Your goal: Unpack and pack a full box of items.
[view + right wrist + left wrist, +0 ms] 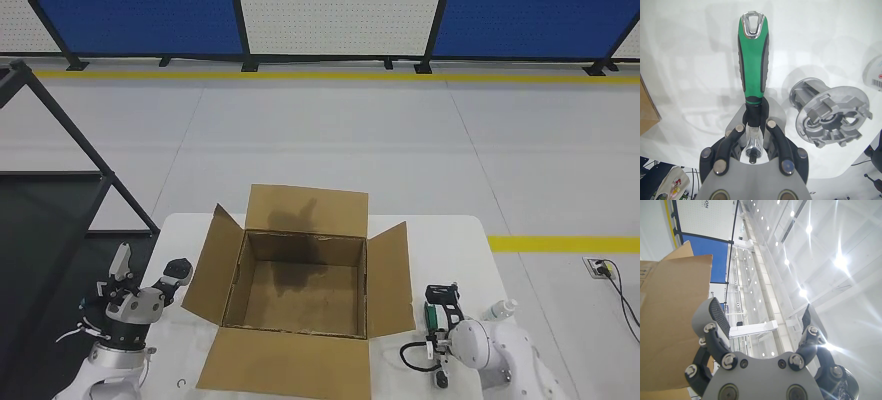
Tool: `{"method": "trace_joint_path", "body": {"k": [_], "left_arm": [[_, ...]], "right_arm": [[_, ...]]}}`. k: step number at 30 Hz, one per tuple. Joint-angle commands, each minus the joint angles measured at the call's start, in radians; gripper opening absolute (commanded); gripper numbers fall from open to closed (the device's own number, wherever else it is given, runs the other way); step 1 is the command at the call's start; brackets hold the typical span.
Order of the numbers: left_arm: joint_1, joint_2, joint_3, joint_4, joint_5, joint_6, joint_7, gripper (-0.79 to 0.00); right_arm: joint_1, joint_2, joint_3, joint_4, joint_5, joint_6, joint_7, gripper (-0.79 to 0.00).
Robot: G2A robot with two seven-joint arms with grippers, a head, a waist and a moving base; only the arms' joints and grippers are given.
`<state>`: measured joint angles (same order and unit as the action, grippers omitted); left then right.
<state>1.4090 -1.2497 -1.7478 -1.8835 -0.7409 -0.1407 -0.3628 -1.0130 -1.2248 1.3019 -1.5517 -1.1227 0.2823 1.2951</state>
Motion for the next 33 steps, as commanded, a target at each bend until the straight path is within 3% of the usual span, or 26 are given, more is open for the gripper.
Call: {"method": "trace_joint_path", "body": {"k": [1,6,14,23,28,33], "left_arm": [[0.000,0.000,-0.001,-0.001,0.001,0.001,0.000,0.000],[0.000,0.001,-0.001,-0.003,0.006,0.005,-0.001,0.000],[-0.009,0.001,0.010,-0.007,0.013,0.010,-0.004,0.000],[-0.014,0.000,0.018,-0.004,0.012,0.005,-0.009,0.000],[-0.006,0.000,0.010,-0.005,0.002,-0.005,-0.006,0.000],[0.003,-0.001,0.000,-0.004,-0.008,-0.014,-0.003,0.000]], "right_arm": [[-0.001,0.000,0.009,-0.011,0.008,0.004,-0.010,-0.785],[-0.039,0.007,0.070,-0.094,0.067,-0.009,-0.037,-0.785],[-0.184,0.022,0.245,-0.330,0.243,-0.064,-0.100,-0.785],[-0.293,0.021,0.395,-0.541,0.532,-0.137,-0.312,-0.785],[-0.283,0.020,0.419,-0.569,0.631,-0.167,-0.409,-0.785],[-0.222,0.022,0.398,-0.551,0.746,-0.222,-0.428,-0.785]]}}
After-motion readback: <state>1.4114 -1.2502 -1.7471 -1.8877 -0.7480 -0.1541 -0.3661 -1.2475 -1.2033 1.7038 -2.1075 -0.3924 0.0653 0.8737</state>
